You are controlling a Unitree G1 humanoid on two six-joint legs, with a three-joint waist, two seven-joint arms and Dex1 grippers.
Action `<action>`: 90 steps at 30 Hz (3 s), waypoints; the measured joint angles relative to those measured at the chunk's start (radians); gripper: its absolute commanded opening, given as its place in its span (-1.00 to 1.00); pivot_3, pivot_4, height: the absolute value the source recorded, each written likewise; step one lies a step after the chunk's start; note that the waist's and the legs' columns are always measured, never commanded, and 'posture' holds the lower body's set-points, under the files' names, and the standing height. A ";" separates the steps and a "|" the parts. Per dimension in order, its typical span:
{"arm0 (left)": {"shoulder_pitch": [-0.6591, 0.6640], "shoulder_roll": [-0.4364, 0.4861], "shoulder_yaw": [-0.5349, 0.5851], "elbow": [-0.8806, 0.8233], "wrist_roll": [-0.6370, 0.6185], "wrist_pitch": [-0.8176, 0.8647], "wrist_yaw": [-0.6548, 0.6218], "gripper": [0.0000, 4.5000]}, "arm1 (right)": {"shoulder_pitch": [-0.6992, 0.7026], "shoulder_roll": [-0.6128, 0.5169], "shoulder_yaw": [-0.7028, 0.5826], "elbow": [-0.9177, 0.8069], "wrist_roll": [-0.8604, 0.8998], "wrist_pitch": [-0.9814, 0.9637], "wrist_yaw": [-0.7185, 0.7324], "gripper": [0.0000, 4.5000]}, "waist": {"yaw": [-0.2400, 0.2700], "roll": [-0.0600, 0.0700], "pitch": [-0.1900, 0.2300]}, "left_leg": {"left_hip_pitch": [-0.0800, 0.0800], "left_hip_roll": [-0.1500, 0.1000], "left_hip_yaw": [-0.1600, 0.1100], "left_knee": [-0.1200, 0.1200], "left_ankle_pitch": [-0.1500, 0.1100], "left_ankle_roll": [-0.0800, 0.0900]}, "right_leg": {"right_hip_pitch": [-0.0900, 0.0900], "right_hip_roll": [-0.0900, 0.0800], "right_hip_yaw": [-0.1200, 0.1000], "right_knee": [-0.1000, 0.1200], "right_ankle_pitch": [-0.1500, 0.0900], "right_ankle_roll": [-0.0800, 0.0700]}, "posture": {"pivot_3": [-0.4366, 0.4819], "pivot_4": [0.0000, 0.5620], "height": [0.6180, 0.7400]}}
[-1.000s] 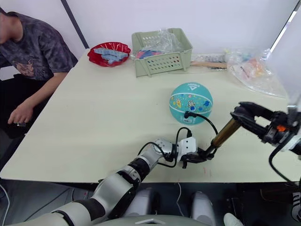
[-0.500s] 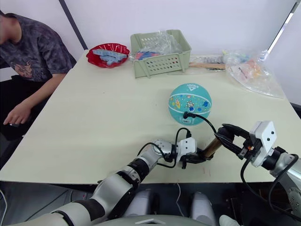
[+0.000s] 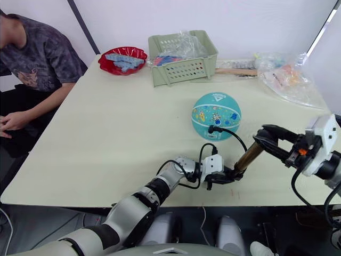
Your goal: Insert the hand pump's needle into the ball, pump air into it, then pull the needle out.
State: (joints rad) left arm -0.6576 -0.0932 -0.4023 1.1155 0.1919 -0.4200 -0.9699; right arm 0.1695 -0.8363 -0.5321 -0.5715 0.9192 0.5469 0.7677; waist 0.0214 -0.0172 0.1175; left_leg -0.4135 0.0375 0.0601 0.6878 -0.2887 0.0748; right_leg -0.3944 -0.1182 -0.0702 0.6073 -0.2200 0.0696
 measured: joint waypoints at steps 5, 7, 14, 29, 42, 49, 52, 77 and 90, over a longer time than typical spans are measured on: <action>-0.002 0.000 0.001 0.000 0.000 0.000 0.000 -0.51 | -0.048 -0.049 -0.071 0.004 0.075 0.048 -0.003 -0.29 | 0.000 -0.001 0.001 | 0.000 0.000 0.000 0.000 0.000 0.000 | 0.000 0.000 0.000 0.000 0.000 0.000 | -0.05 -0.47 0.96; -0.003 0.000 0.001 0.000 0.000 0.000 0.000 -0.51 | -0.087 -0.085 -0.107 0.017 0.117 0.078 -0.008 -0.29 | -0.001 0.001 0.002 | 0.000 0.000 0.000 0.000 0.000 0.000 | 0.000 -0.001 0.000 0.000 0.000 0.000 | -0.05 -0.47 0.96; -0.004 0.000 0.001 0.000 0.000 0.000 -0.002 -0.51 | -0.156 -0.135 -0.185 0.028 0.208 0.153 -0.036 -0.29 | -0.001 0.000 0.003 | 0.000 0.000 0.000 0.000 0.000 0.000 | 0.000 -0.001 0.000 0.000 0.000 0.000 | -0.05 -0.47 0.96; 0.000 0.007 0.000 0.003 0.003 0.000 0.006 -0.51 | -0.050 -0.014 -0.089 -0.020 0.080 0.062 -0.030 -0.29 | -0.006 -0.004 -0.002 | 0.001 0.000 0.000 0.000 0.000 0.000 | 0.001 0.000 0.001 0.001 0.000 0.000 | -0.05 -0.47 0.96; 0.011 0.013 0.000 0.007 0.005 0.000 0.013 -0.51 | 0.053 0.220 0.236 0.049 -0.271 -0.230 -0.030 -0.29 | -0.008 -0.011 -0.016 | 0.003 0.002 0.000 0.000 0.000 0.000 | 0.002 0.002 0.001 0.001 0.000 0.000 | -0.05 -0.47 0.96; 0.012 0.010 0.000 0.007 0.005 0.000 0.014 -0.51 | 0.081 0.247 0.277 0.112 -0.331 -0.309 -0.009 -0.29 | -0.007 -0.009 -0.017 | 0.003 0.002 0.000 0.000 0.000 0.000 | 0.002 0.001 0.001 0.001 0.000 0.000 | -0.05 -0.47 0.96; 0.012 0.009 0.000 0.007 0.005 0.000 0.014 -0.51 | 0.081 0.240 0.265 0.108 -0.311 -0.299 -0.007 -0.29 | -0.007 -0.009 -0.016 | 0.003 0.001 0.000 0.000 0.000 0.000 | 0.002 0.001 0.001 0.001 0.000 0.000 | -0.05 -0.47 0.96; -0.002 -0.006 0.002 0.004 -0.002 0.000 0.002 -0.51 | -0.109 -0.117 -0.201 0.040 0.193 0.106 -0.023 -0.29 | 0.001 0.001 0.002 | 0.000 -0.001 0.000 0.000 0.000 0.000 | 0.000 -0.001 0.000 0.000 0.000 0.000 | -0.05 -0.47 0.96; 0.002 0.004 0.000 0.005 0.002 0.000 0.005 -0.51 | -0.016 0.025 -0.081 -0.001 0.053 -0.008 -0.007 -0.29 | -0.005 -0.007 -0.004 | 0.002 0.000 0.000 0.000 0.000 0.000 | 0.002 0.000 0.000 0.001 0.000 0.000 | -0.05 -0.47 0.96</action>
State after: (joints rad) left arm -0.6551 -0.0889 -0.4022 1.1207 0.1939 -0.4199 -0.9646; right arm 0.1532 -0.8108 -0.6129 -0.5727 0.9722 0.5389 0.7611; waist 0.0162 -0.0241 0.1131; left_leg -0.4117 0.0375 0.0596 0.6883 -0.2886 0.0747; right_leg -0.3927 -0.1178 -0.0698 0.6078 -0.2200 0.0698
